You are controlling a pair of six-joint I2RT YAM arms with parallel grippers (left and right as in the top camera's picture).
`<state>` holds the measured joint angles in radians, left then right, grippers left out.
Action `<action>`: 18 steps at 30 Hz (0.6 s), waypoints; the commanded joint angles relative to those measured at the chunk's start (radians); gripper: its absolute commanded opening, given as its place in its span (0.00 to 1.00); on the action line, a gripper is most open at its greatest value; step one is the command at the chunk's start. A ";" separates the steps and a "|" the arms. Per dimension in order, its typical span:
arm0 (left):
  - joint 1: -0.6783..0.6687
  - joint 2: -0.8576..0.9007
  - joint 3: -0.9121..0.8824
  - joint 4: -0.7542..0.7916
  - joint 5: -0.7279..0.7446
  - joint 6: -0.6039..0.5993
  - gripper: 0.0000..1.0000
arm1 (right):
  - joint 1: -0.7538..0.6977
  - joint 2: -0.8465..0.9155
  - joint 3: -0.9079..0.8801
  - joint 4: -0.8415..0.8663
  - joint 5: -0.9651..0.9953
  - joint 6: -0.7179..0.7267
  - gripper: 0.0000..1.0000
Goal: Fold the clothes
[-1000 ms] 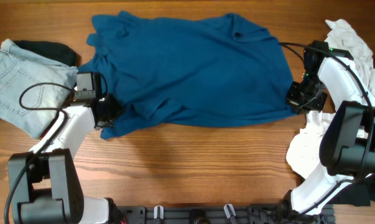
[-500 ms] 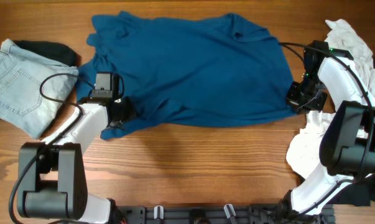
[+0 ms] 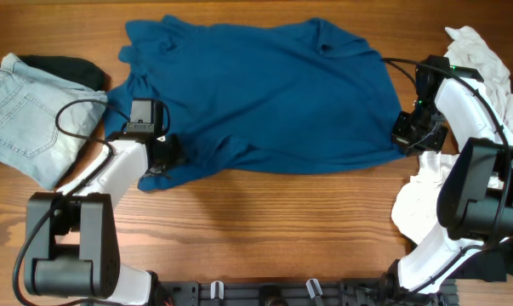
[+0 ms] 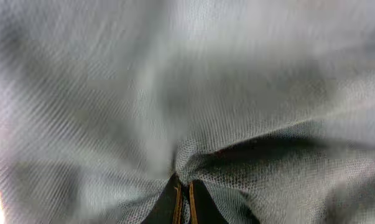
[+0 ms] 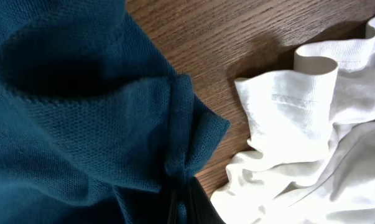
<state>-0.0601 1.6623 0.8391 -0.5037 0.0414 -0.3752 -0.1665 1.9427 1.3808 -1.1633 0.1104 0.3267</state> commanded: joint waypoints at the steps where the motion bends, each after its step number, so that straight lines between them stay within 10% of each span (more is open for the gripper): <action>1: -0.008 -0.109 0.047 -0.103 0.032 0.006 0.04 | -0.004 -0.017 0.013 0.000 0.016 -0.009 0.04; 18: -0.008 -0.207 0.063 -0.351 0.108 0.002 0.15 | -0.005 -0.017 0.013 0.000 0.002 -0.012 0.04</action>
<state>-0.0647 1.4483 0.8978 -0.8379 0.1303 -0.3786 -0.1665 1.9427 1.3808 -1.1625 0.1097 0.3267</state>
